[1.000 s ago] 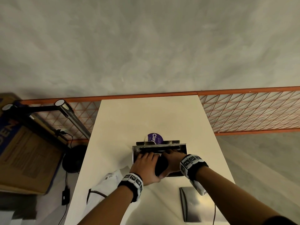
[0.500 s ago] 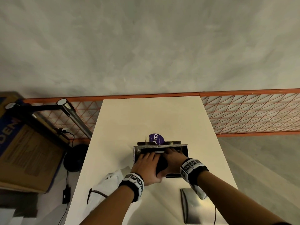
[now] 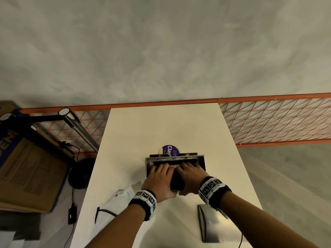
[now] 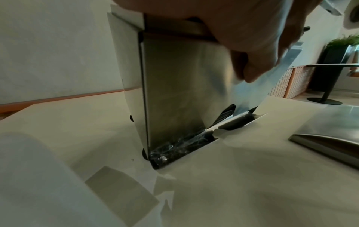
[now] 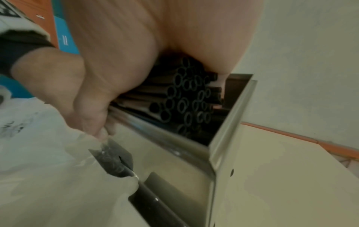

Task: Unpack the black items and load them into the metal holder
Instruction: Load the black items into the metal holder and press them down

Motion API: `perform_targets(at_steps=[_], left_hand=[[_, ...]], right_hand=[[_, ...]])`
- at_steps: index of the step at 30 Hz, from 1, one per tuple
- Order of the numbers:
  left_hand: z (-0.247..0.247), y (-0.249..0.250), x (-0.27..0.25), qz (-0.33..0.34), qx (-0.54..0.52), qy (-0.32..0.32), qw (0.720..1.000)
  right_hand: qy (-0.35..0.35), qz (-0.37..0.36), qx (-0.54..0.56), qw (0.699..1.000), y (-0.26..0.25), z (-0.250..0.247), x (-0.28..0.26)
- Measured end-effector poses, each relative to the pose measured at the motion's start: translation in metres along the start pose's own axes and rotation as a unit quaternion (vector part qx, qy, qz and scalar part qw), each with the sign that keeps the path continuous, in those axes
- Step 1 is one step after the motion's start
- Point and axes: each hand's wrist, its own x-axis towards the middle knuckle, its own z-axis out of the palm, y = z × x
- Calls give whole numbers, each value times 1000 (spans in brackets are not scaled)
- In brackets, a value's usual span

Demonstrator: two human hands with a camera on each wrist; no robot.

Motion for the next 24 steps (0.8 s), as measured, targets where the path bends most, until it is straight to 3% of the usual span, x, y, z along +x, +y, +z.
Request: perform_targets(at_steps=[11, 19, 24], left_hand=[[-1, -4, 12, -16, 2, -29, 999], [1, -4, 14, -15, -15, -31, 999], [2, -3, 9, -4, 22, -12, 1000]], right_hand=[[83, 24, -56, 995, -4, 1, -7], [27, 44, -32, 998, -6, 6, -4], [31, 36, -25, 999, -6, 5, -7]])
